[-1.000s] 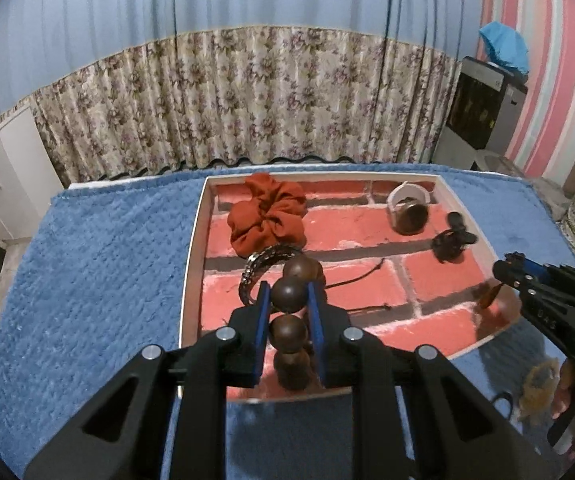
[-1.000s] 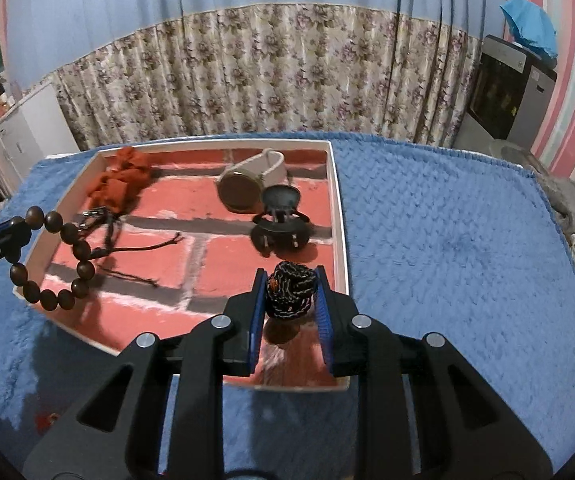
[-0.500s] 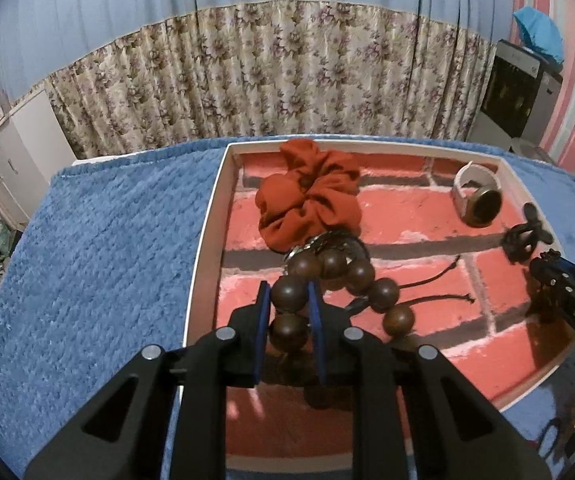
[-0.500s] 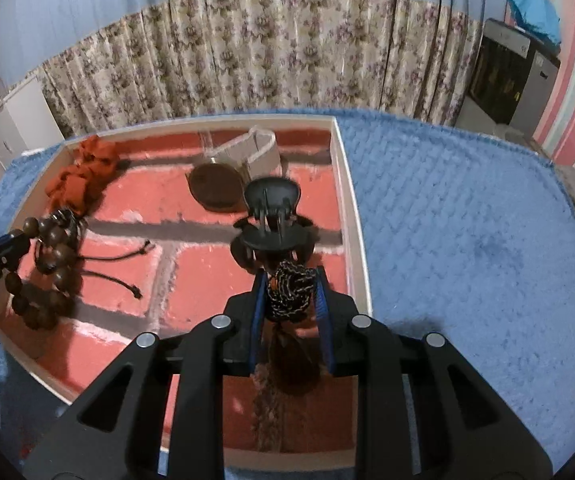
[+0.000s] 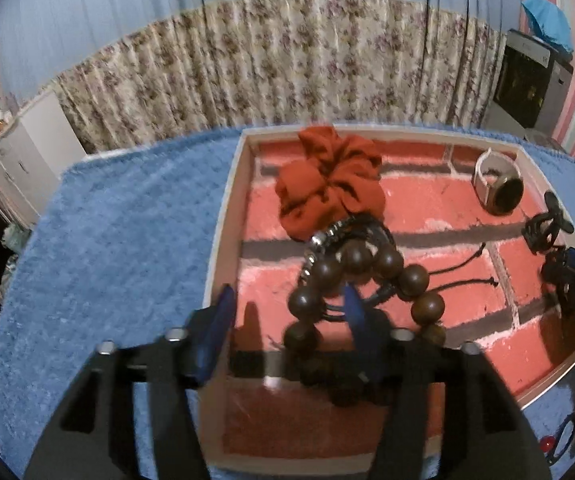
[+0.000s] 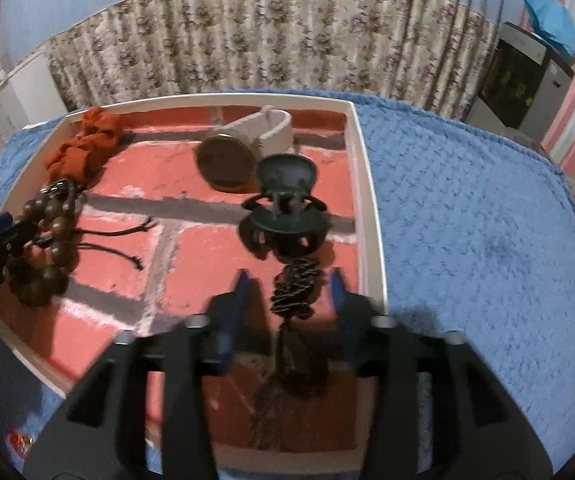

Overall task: Organize jewelry
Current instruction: 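Carry bead bracelet and pendant into the tray and open both tools, then move both tools back to the red tassel charm and red-ball hair tie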

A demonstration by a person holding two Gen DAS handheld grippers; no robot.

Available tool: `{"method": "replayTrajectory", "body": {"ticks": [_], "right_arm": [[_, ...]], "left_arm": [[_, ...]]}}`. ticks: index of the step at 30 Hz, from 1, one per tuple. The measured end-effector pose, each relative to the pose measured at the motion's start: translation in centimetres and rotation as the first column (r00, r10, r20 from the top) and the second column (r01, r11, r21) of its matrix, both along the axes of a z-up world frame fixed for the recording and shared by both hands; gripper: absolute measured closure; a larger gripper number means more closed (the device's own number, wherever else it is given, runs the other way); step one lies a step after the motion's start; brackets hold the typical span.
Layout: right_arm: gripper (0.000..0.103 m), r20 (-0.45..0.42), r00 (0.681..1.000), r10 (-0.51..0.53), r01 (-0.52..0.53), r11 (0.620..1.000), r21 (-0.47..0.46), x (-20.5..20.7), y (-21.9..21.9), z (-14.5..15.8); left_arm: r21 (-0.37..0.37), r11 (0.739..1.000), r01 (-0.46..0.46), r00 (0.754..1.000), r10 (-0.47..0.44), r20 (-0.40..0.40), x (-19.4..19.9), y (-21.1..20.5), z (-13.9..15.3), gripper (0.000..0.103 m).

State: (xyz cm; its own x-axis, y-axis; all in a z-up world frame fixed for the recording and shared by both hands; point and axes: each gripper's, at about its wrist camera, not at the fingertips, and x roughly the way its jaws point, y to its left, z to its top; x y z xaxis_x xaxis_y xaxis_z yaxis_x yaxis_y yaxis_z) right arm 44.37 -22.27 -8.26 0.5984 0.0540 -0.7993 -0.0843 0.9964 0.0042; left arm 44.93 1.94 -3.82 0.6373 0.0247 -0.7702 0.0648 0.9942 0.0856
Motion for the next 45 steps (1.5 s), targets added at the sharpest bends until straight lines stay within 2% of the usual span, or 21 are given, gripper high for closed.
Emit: {"method": "replayTrajectory", "body": {"ticks": [3,5,7,9,10,13,16,22,26,32,37,45], "right_arm": [[0.043,0.022,1.000,0.018,-0.018,0.999,0.032,-0.8,-0.4,1.8],[0.036,0.044,0.999,0.018,-0.021,0.998,0.059,-1.4,-0.9,3.1],[0.019,0.093,0.996,0.013,-0.019,0.998,0.063,-2.6,-1.3,4.9],[0.006,0.159,0.987,0.000,-0.007,0.999,0.045,-4.4,-1.7,6.8],[0.005,0.181,0.983,-0.003,-0.004,0.999,0.039,-5.0,-1.8,7.5],[0.004,0.215,0.977,-0.001,-0.009,0.999,0.048,-7.1,-2.4,9.2],[0.004,0.234,0.972,-0.021,0.004,0.997,0.073,-9.1,-3.0,9.9],[0.005,0.286,0.957,-0.057,0.029,0.994,0.101,-14.5,-2.7,9.9],[0.005,0.295,0.954,-0.057,0.032,0.996,0.089,-17.0,-1.9,8.8],[0.006,0.249,0.967,-0.057,0.026,0.992,0.124,-19.2,-1.5,6.3],[0.012,0.238,0.970,-0.040,0.023,0.997,0.076,-20.8,-0.3,4.4],[0.022,0.207,0.978,-0.018,0.011,0.999,0.033,-21.1,1.6,1.6]], "left_arm": [[-0.020,1.000,0.016,1.000,-0.015,0.016,-0.7,-0.1,1.2,0.043],[-0.030,0.999,0.020,0.999,-0.019,0.043,-1.6,-0.2,2.6,0.030],[-0.039,0.999,0.022,0.996,-0.018,0.091,-2.7,0.0,4.3,0.025],[-0.047,0.998,0.034,0.992,-0.028,0.121,-3.9,0.0,5.7,0.025],[-0.048,0.998,0.042,0.991,-0.035,0.131,-4.5,0.0,6.5,0.024],[-0.048,0.998,0.046,0.983,-0.037,0.182,-6.6,-0.4,8.4,0.012],[-0.049,0.998,0.047,0.974,-0.035,0.224,-8.8,-0.6,9.6,0.011],[-0.084,0.995,0.052,0.972,-0.031,0.234,-12.7,-0.4,9.8,0.010],[-0.086,0.995,0.048,0.976,-0.029,0.217,-14.9,0.1,8.9,0.009],[-0.091,0.995,0.037,0.979,-0.018,0.205,-17.5,0.8,7.2,0.009],[-0.116,0.993,0.033,0.984,-0.011,0.179,-19.5,1.5,5.3,0.009],[-0.074,0.997,0.016,0.991,-0.006,0.133,-20.5,1.8,1.9,0.009]]}}
